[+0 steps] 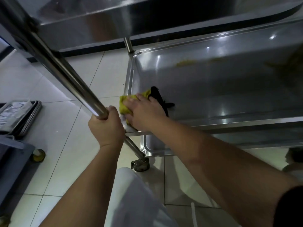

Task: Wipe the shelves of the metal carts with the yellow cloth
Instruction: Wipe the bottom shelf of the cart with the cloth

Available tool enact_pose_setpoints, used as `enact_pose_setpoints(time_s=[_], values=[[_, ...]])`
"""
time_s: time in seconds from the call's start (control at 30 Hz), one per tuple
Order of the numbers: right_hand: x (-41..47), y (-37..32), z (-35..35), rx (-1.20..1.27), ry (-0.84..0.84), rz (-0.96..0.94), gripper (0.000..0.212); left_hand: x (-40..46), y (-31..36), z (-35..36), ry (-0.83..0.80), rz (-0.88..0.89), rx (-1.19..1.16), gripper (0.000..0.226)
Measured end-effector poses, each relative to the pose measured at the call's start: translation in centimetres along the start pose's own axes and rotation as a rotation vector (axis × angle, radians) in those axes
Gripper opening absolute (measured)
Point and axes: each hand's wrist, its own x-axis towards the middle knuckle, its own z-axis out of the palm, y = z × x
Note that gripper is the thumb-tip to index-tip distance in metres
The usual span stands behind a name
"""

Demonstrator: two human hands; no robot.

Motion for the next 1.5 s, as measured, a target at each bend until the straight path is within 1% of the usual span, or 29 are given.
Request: enact_pose_setpoints(time_s=[0.07, 0.2, 0.3, 0.37, 0.43, 0.5, 0.57, 0.63, 0.67, 0.7, 0.73, 0.8, 0.87, 0.93, 1.0, 1.03, 1.1, 1.2, 1.27, 1.33, 1.4, 1.47, 1.5], values=[[-3.4, 1.2, 0.2, -0.003, 0.067, -0.005, 0.056, -0.1, 0.2, 0.0, -0.008, -0.018, -0.017, 0.028], [-8.2, 7.4, -0.7, -0.049, 0.147, 0.132, 0.058, 0.0, 0.2, -0.2, -0.03, -0.04, -0.001, 0.03], [-11.6, 15.0, -2.5, -0.131, 0.178, 0.292, 0.059, 0.2, 0.0, -0.3, -0.03, -0.039, -0.013, 0.03], [-14.5, 20.3, -4.1, -0.157, 0.176, 0.436, 0.057, 0.2, 0.0, -0.2, -0.027, -0.04, -0.02, 0.029], [-17.3, 24.3, -5.3, -0.131, 0.185, 0.599, 0.068, 0.1, 0.0, -0.2, -0.023, -0.039, -0.023, 0.026], [-18.4, 25.4, -5.9, -0.136, 0.215, 0.72, 0.073, 0.0, 0.0, -0.1, -0.014, -0.025, -0.024, 0.023], [-17.1, 24.1, -5.8, -0.139, 0.215, 0.769, 0.063, -0.2, 0.1, 0.0, -0.012, -0.017, -0.034, 0.023], [-14.5, 21.0, -5.2, -0.151, 0.246, 0.692, 0.04, -0.4, 0.2, 0.1, -0.009, -0.019, -0.062, 0.025], [-13.1, 19.0, -4.6, -0.168, 0.261, 0.614, 0.032, -0.5, 0.3, 0.1, -0.004, -0.017, -0.07, 0.025], [-11.6, 16.8, -4.0, -0.167, 0.265, 0.535, 0.028, -0.6, 0.3, 0.1, -0.001, -0.013, -0.071, 0.025], [-10.1, 14.3, -3.3, -0.14, 0.266, 0.454, 0.029, -0.7, 0.3, 0.1, -0.001, -0.006, -0.071, 0.024], [-7.1, 10.0, -2.0, -0.085, 0.227, 0.279, 0.04, -1.0, 0.5, 0.2, -0.004, 0.003, -0.084, 0.022], [-4.9, 7.2, -1.3, -0.047, 0.135, 0.128, 0.053, -1.2, 0.6, 0.3, 0.006, 0.006, -0.096, 0.023], [-3.8, 6.8, -1.5, -0.016, 0.06, 0.04, 0.058, -1.3, 0.7, 0.3, 0.008, 0.02, -0.086, 0.025], [-3.6, 8.1, -1.9, -0.017, 0.025, 0.005, 0.06, -1.2, 0.7, 0.3, 0.008, 0.03, -0.078, 0.025], [-3.6, 9.2, -2.2, -0.024, 0.02, 0.007, 0.061, -1.2, 0.7, 0.3, 0.013, 0.029, -0.071, 0.024], [-4.0, 12.2, -3.1, -0.034, 0.057, 0.067, 0.063, -1.2, 0.8, 0.3, 0.021, 0.018, -0.059, 0.023], [-5.5, 18.5, -5.0, -0.024, 0.09, 0.216, 0.062, -1.2, 0.8, 0.2, 0.029, 0.016, -0.043, 0.017], [-7.3, 23.3, -6.3, -0.006, 0.109, 0.345, 0.065, -1.2, 0.8, 0.2, 0.03, 0.013, -0.007, 0.015], [-9.2, 27.7, -7.5, -0.007, 0.137, 0.459, 0.068, -1.2, 0.8, 0.0, 0.021, 0.013, 0.027, 0.019], [-11.0, 30.6, -8.1, 0.022, 0.128, 0.567, 0.073, -1.1, 0.8, -0.2, 0.014, 0.011, 0.069, 0.031], [-12.4, 31.5, -8.0, 0.022, 0.099, 0.608, 0.081, -1.2, 0.9, -0.3, 0.003, 0.0, 0.102, 0.035], [-13.1, 31.1, -7.9, 0.01, 0.098, 0.6, 0.083, -1.2, 1.0, -0.4, -0.001, -0.005, 0.118, 0.036]])
